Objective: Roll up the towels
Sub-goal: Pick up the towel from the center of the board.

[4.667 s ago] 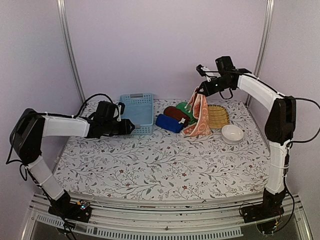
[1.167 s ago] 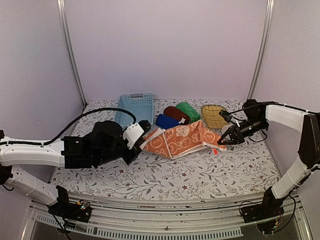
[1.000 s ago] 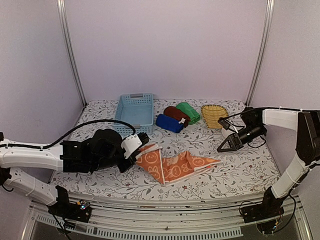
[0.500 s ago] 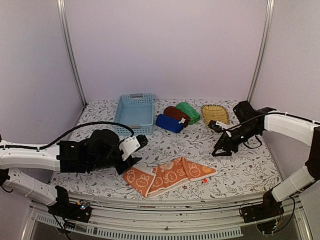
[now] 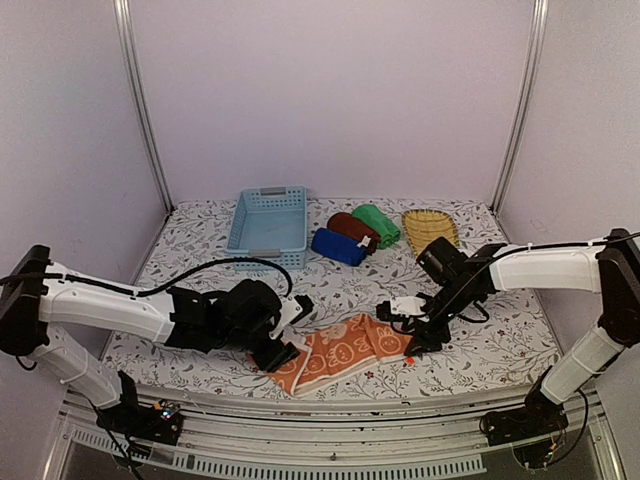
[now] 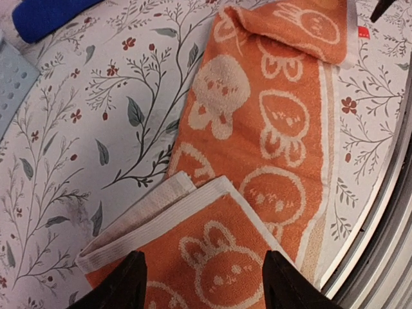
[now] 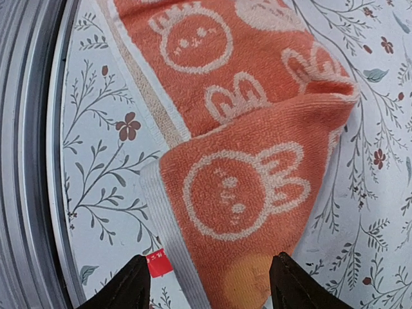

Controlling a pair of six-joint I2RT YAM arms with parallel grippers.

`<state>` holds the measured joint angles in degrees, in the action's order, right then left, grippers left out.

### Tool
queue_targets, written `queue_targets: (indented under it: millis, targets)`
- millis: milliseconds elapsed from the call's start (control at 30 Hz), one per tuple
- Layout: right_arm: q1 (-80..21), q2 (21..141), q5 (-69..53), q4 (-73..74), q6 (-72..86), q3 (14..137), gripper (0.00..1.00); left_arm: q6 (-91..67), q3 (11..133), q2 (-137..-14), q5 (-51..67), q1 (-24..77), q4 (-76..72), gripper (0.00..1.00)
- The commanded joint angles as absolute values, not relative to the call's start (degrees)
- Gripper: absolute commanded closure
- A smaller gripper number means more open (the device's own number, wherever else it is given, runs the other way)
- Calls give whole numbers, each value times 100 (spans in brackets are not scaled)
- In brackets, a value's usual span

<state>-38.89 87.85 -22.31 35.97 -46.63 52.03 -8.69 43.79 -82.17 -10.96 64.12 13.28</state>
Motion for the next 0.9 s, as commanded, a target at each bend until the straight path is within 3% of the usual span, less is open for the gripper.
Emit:
queue_targets:
  millis: [0, 200, 300, 433, 533, 667, 867]
  targets:
    - [-4311, 9233, -1602, 2996, -4858, 5079, 32, -1390, 4664, -8697, -1000, 6229, 1411, 35]
    - [-4581, 9654, -1111, 2570, -4628, 5155, 35, -1469, 4973, -9350, -1060, 6210, 1424, 36]
    - [-4576, 9798, -968, 2400, -4410, 5183, 50, -1422, 5080, -9677, -999, 6212, 1405, 41]
    - [-4480, 9730, -1339, 2542, -4098, 5273, 71, -1389, 5144, -9837, -1147, 6211, 1427, 66]
    - [-4258, 9595, -1924, 2793, -3917, 5430, 80, -1362, 5069, -9701, -1327, 6214, 1331, 100]
    - [-3802, 9414, -2800, 3169, -3707, 5653, 91, -1322, 4933, -9180, -1703, 6207, 1265, 100]
    - [-2664, 8980, -4546, 3664, -3186, 5930, 92, -1423, 4439, -7730, -2801, 6112, 1569, 100]
